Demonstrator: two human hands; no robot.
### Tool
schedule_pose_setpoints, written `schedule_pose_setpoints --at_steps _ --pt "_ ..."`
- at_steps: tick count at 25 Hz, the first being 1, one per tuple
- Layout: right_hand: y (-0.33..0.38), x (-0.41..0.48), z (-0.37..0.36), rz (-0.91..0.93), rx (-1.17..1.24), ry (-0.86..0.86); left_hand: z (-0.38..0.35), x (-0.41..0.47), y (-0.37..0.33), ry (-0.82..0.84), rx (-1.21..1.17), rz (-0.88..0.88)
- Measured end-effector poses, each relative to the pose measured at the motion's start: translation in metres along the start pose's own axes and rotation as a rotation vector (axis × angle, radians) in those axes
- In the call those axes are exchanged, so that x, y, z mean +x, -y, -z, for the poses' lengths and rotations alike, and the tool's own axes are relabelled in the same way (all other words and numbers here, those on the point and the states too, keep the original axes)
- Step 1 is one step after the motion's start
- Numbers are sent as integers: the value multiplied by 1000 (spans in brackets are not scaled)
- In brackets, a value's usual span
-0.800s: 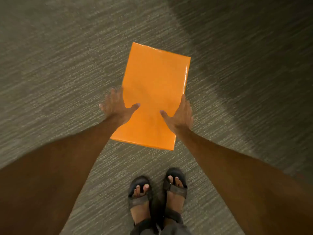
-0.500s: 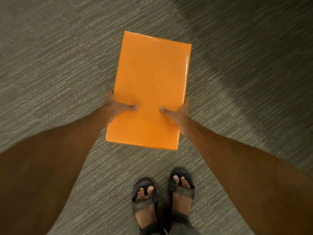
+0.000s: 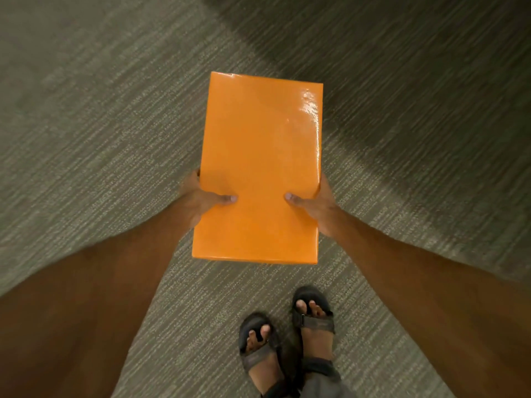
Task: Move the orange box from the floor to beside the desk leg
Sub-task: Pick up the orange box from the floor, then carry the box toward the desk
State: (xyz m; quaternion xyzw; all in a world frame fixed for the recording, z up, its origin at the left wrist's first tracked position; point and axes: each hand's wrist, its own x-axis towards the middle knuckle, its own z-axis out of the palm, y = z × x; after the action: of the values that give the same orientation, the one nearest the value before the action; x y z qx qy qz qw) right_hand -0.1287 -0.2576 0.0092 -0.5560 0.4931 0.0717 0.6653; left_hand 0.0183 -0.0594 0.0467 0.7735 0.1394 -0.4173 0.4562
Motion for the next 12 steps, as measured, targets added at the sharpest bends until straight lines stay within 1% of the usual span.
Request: schedule_pose_setpoints --at_steps 6,12 --pt "50 -55 91 58 171 -137 -69 -57 -90 127 86 -105" --pt "79 -90 209 89 294 -248 -176 -110 -168 235 197 -177"
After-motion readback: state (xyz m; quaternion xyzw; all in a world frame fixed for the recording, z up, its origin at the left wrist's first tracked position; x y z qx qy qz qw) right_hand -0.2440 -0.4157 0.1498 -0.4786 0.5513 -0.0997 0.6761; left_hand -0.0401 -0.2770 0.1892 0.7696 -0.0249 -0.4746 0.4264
